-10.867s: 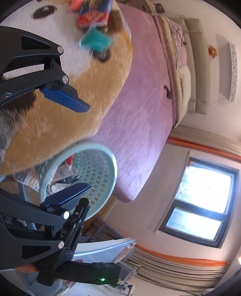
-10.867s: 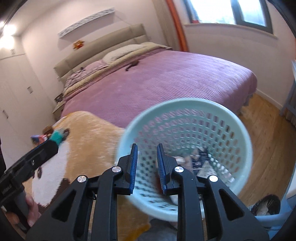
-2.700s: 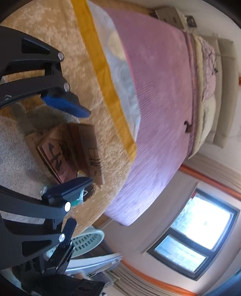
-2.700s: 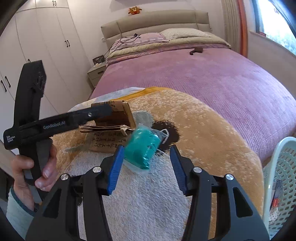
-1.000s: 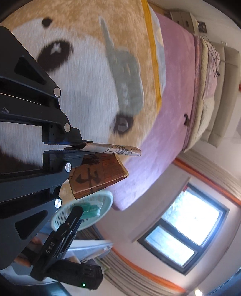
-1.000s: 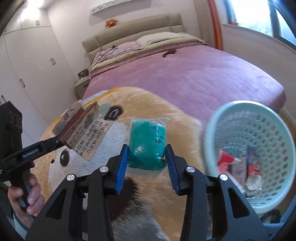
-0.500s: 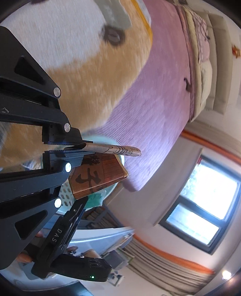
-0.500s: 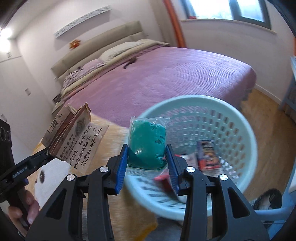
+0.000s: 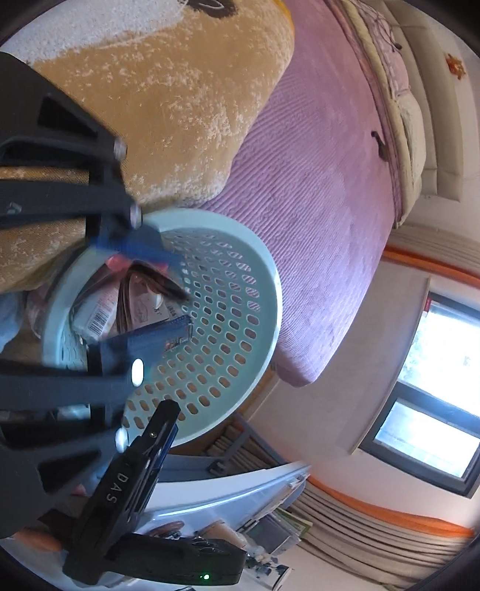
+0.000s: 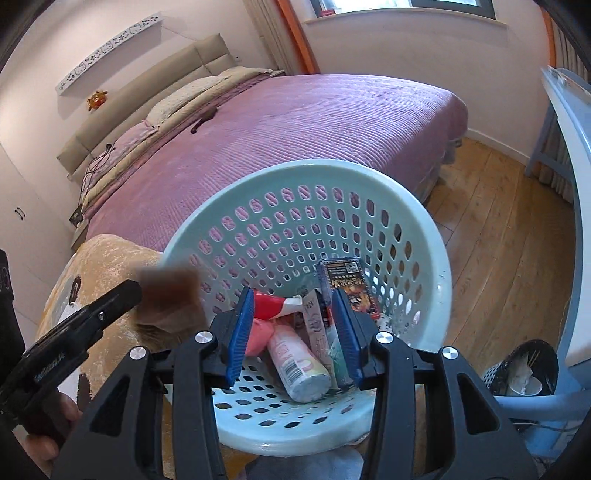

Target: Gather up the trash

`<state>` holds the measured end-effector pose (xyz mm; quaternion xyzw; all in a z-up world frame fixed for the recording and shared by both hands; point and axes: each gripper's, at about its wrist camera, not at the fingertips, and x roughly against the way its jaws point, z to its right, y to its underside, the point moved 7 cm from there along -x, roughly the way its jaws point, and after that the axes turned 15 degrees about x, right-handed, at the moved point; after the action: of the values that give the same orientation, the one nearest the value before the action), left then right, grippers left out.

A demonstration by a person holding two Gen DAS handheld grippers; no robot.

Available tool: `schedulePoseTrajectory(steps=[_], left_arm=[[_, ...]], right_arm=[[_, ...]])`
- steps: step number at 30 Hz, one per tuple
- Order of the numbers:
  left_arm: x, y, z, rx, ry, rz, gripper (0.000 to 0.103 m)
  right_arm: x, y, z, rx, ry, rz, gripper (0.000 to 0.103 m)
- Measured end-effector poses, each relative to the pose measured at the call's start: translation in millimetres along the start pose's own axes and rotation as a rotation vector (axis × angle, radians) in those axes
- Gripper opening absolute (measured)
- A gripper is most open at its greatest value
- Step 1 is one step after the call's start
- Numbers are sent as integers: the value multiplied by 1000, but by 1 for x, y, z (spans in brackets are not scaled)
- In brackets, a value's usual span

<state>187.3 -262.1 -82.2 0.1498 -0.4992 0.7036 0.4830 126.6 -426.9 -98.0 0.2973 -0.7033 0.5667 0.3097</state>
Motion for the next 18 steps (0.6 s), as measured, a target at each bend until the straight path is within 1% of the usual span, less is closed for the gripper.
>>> schedulePoseTrajectory(steps=[1, 3, 5, 6, 7, 13, 15, 17, 18], left_arm=[[4, 1, 0, -4, 0, 12, 47], [12, 2, -1, -10, -2, 21, 48], [21, 2, -2, -14, -2, 35, 55], [28, 4, -3, -17, -5, 48, 63], [34, 4, -3, -20, -11, 64, 67], [76, 10, -13, -19, -59, 169, 79], [92, 13, -19, -20, -86, 214, 80], [106, 15, -22, -25, -117, 258, 81], [112, 15, -25, -27, -127, 276, 82]], right_arm=[[1, -1, -1, 0, 0, 1, 40], [4, 0, -3, 6, -3, 5, 40], [8, 2, -6, 17, -3, 11, 40], [11, 3, -11, 31, -2, 16, 40], [13, 3, -12, 42, -2, 19, 40], [33, 7, -38, 118, -5, 54, 40], [44, 9, -52, 160, 10, 82, 43], [52, 11, -59, 192, 28, 113, 51], [59, 12, -66, 214, 43, 141, 53]])
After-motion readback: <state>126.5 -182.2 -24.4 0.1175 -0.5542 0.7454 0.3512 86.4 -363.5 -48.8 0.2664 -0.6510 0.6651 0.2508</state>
